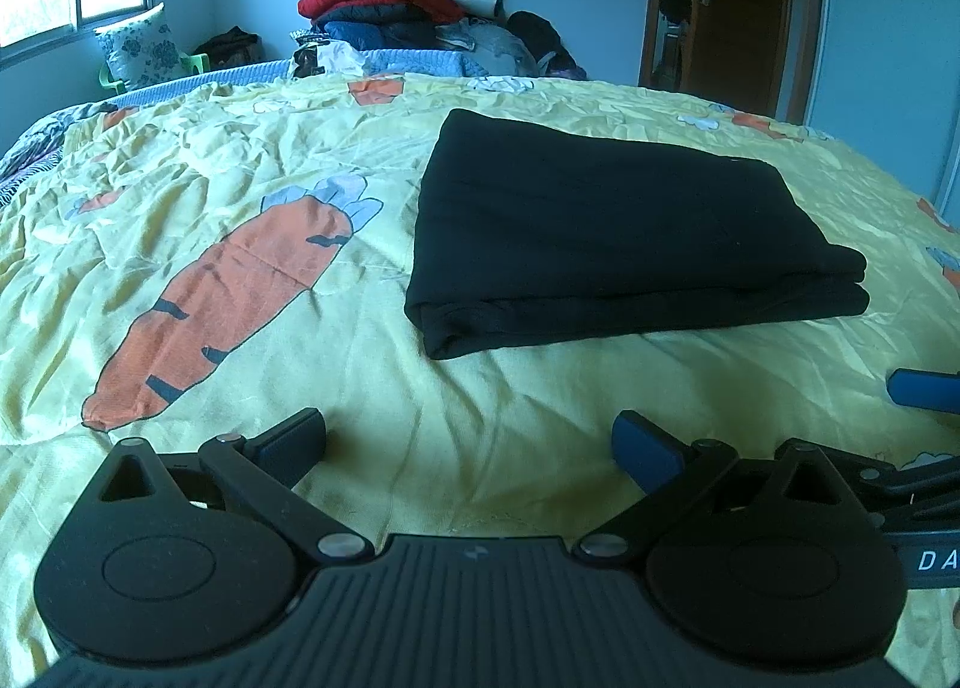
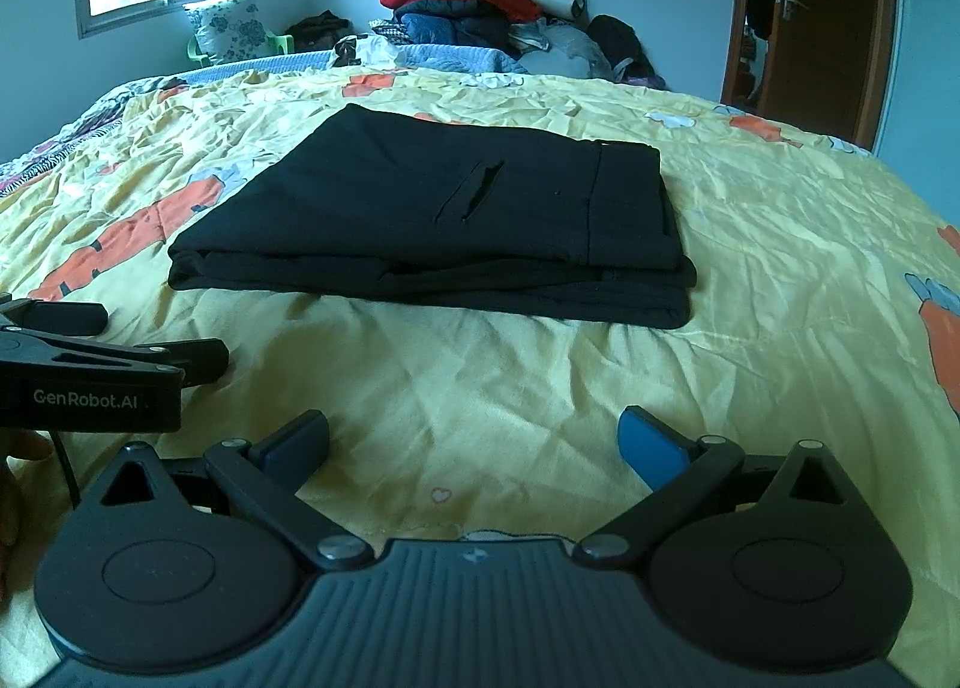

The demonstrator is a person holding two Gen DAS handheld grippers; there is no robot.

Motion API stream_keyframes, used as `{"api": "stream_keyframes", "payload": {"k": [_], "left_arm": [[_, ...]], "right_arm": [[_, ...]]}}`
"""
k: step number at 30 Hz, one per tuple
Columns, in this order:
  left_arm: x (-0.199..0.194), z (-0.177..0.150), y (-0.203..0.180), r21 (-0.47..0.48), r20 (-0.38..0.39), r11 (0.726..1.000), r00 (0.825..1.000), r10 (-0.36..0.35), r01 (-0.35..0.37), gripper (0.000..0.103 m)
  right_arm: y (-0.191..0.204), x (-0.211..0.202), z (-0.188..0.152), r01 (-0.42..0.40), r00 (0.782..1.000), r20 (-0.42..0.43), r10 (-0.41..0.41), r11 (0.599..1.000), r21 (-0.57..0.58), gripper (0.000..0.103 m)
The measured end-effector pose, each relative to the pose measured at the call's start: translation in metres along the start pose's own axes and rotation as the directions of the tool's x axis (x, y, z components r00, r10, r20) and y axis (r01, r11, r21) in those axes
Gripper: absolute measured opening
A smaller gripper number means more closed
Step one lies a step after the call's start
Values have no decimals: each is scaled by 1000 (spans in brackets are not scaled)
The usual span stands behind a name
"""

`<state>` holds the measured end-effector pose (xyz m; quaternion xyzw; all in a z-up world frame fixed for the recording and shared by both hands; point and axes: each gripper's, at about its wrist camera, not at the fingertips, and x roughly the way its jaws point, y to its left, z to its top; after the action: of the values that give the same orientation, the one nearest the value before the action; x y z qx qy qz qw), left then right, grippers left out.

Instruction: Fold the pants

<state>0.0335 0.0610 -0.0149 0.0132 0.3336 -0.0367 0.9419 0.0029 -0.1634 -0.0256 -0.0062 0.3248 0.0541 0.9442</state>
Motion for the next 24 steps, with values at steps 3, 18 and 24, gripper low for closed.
{"api": "stream_keyframes", "payload": {"k": [3, 18, 24], "left_arm": [[0, 0, 0, 0, 0, 1000, 1000, 0, 0, 103], [0, 0, 0, 0, 0, 1000, 1000, 0, 0, 103], [0, 0, 0, 0, 0, 1000, 1000, 0, 0, 103]], "right_arm": [[1, 0, 0, 0, 1000, 0, 0, 1000, 0, 103], [4, 0, -1, -2, 1000, 1, 2, 1000, 1, 103], [1, 0, 0, 0, 1000, 0, 0, 1000, 1, 103]]}}
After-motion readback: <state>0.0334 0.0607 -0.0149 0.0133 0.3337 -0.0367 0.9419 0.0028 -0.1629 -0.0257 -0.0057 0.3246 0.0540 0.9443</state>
